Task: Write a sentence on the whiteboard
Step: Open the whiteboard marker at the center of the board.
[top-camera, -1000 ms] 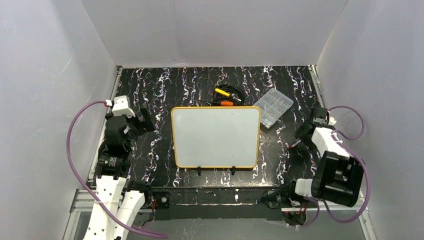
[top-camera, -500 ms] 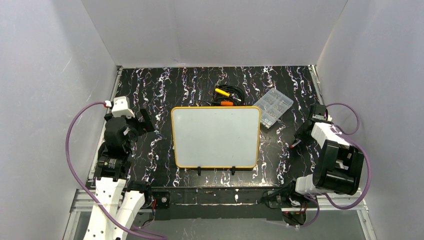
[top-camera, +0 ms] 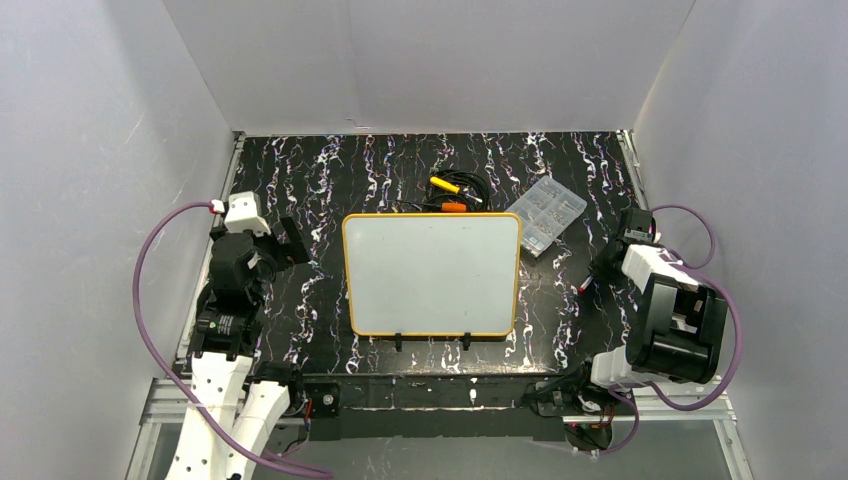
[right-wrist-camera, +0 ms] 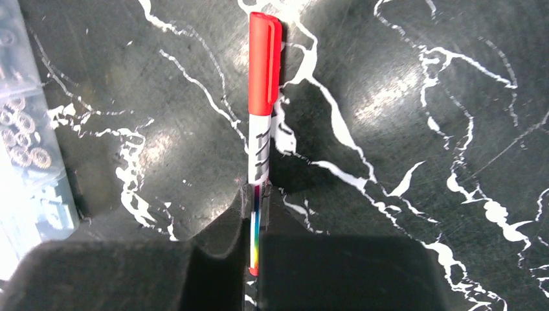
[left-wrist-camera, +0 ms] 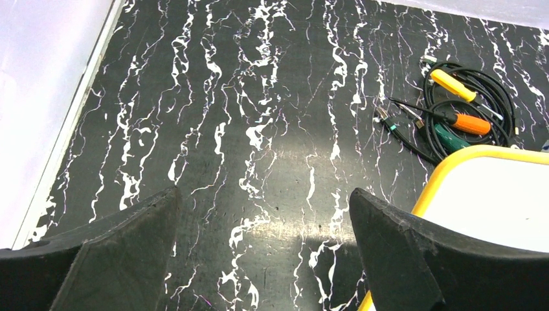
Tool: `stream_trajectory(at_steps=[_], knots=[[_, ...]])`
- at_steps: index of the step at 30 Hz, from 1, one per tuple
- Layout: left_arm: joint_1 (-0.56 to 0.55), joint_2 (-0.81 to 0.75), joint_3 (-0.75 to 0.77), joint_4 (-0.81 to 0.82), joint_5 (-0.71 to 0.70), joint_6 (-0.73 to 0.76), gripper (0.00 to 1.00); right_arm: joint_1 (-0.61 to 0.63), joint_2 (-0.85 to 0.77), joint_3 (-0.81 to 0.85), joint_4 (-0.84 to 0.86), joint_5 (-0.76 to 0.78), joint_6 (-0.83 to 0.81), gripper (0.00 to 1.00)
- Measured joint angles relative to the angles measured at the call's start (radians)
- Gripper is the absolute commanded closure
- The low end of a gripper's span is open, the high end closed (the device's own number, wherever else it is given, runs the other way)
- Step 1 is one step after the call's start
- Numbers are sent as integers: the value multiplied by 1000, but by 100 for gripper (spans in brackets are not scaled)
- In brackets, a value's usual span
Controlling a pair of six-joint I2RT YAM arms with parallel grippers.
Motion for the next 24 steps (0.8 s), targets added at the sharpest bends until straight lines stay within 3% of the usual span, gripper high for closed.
stream_trajectory(at_steps=[4, 12, 17, 24], knots=[[0, 1, 0, 3, 47, 27, 1, 0, -47, 1, -34, -52, -8, 99], [-4, 7, -7, 63, 249, 87, 1, 60, -359, 141, -23, -256, -30, 99], [-41, 42, 40, 60, 397, 119, 1, 261, -377, 340, 31, -434, -77, 99], [-234, 113, 208, 15, 583, 242, 1, 623, -244, 552, -57, -639, -173, 99]])
